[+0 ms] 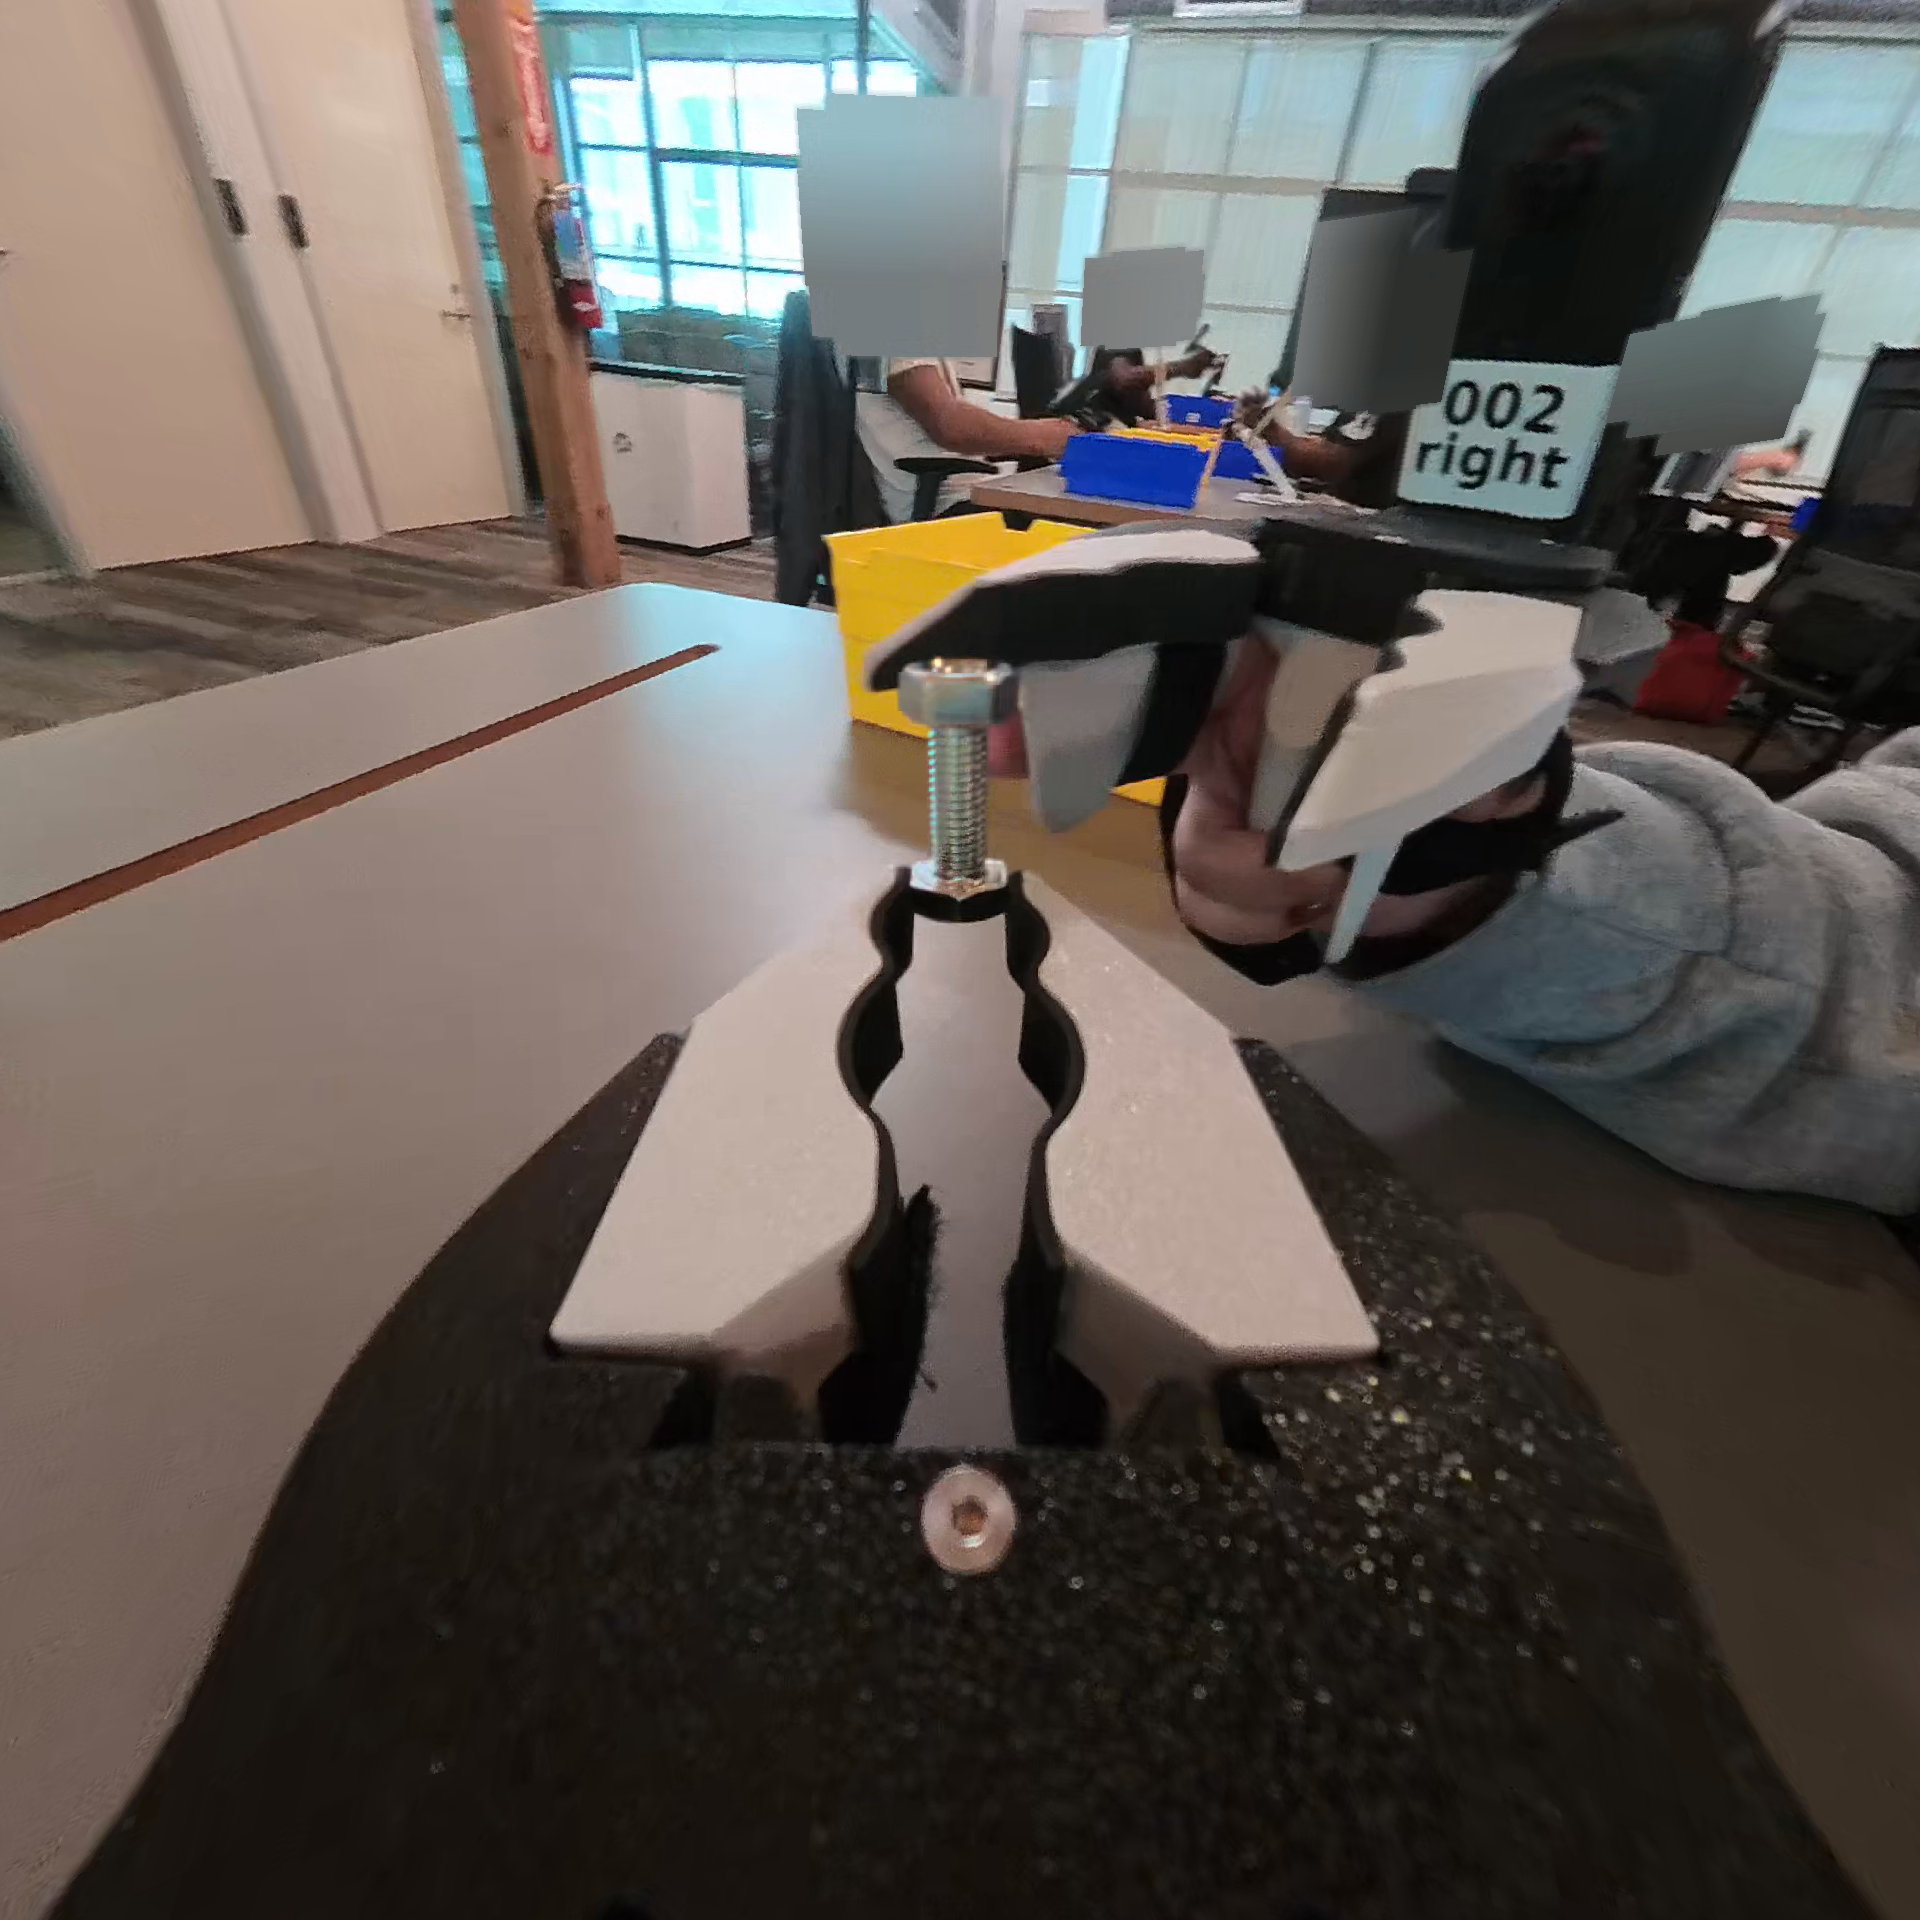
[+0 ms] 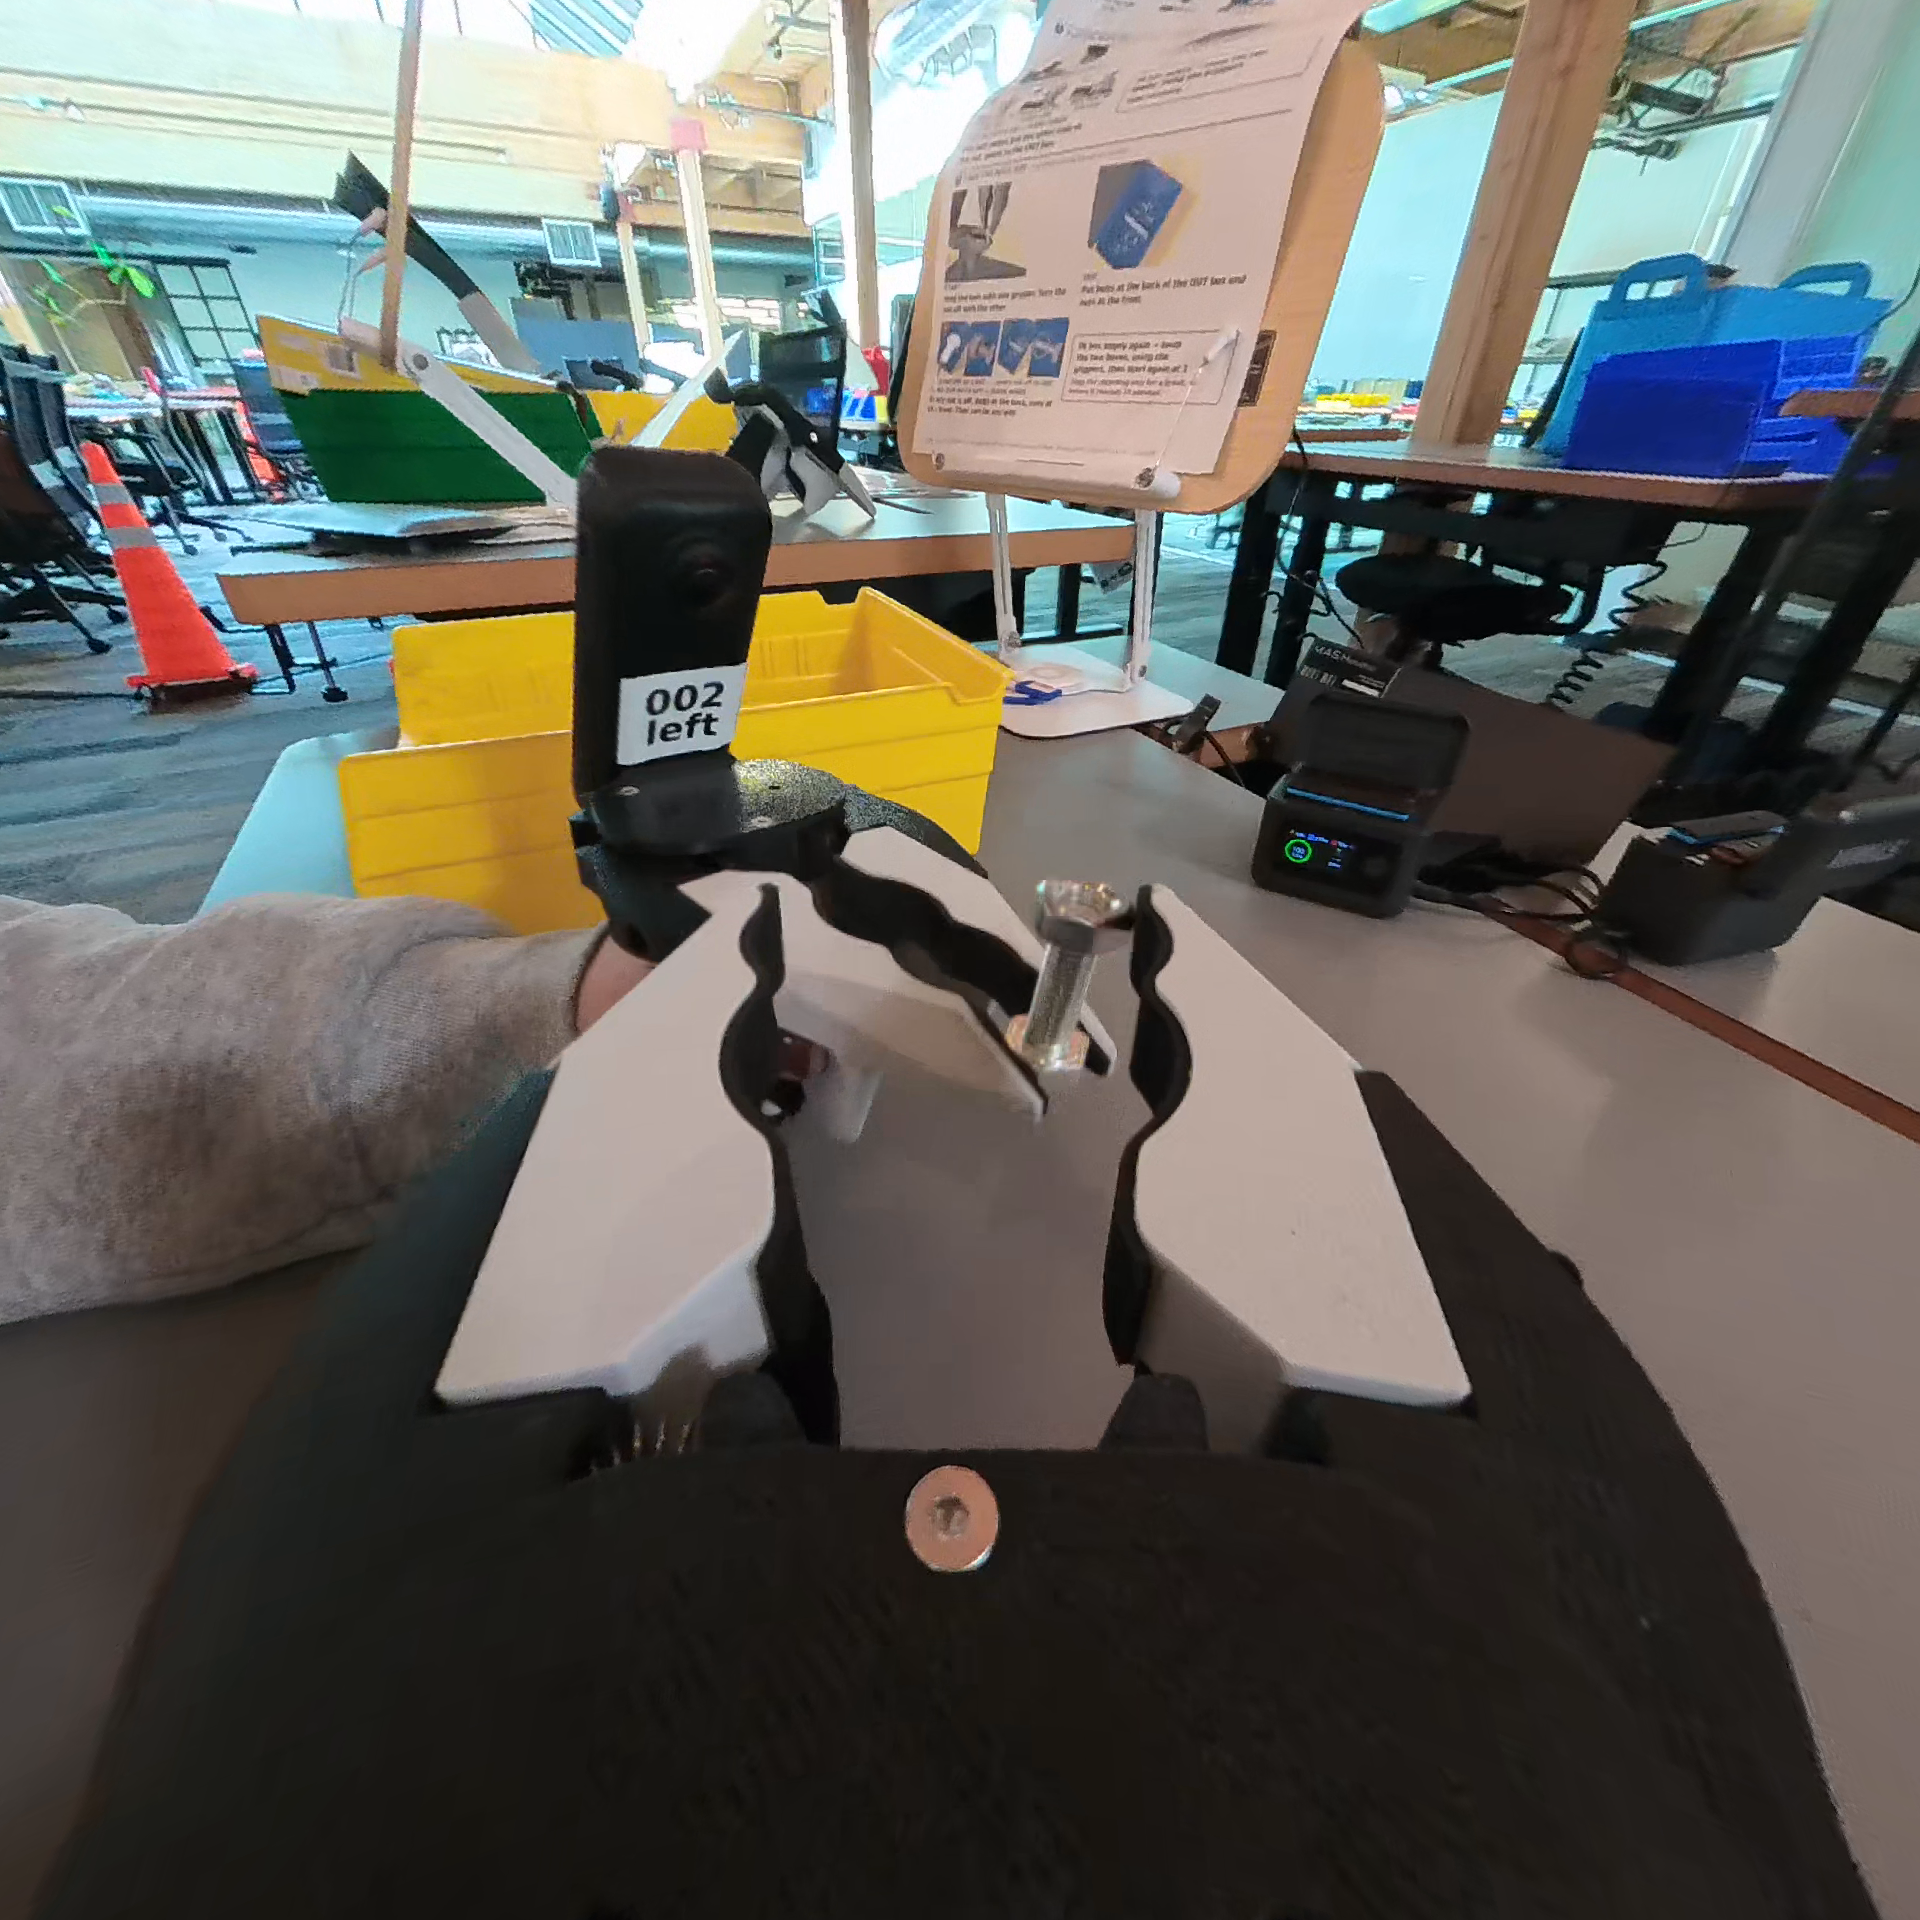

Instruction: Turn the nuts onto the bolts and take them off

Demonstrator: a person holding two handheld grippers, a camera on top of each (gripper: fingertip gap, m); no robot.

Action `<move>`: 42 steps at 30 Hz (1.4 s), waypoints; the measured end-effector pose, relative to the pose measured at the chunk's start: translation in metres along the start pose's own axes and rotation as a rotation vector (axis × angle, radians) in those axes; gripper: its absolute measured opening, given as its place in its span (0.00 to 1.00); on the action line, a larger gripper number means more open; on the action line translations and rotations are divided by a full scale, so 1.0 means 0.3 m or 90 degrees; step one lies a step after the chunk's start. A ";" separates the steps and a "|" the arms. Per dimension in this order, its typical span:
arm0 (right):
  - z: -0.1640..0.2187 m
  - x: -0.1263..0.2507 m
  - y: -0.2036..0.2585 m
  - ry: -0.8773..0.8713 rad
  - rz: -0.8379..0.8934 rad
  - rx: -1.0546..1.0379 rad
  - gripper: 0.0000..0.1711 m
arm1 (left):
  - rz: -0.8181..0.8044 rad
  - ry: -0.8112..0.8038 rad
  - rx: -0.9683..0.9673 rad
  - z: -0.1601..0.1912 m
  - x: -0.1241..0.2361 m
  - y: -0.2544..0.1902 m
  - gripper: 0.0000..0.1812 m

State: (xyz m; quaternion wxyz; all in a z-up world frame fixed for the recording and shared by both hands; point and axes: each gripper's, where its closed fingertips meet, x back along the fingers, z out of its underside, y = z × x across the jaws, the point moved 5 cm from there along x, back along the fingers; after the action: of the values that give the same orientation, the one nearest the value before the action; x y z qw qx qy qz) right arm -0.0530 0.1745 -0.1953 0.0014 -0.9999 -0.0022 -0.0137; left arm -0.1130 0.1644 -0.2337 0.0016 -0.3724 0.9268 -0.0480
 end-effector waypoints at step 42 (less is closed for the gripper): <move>0.005 -0.031 0.045 -0.064 -0.071 -0.049 0.67 | -0.055 -0.056 0.057 -0.028 0.071 0.079 0.09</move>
State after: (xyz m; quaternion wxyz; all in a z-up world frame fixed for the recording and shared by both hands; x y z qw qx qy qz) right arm -0.0621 0.1608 -0.1970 -0.0382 -0.9970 -0.0574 0.0361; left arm -0.1451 0.1675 -0.2269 0.0567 -0.4135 0.9058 -0.0727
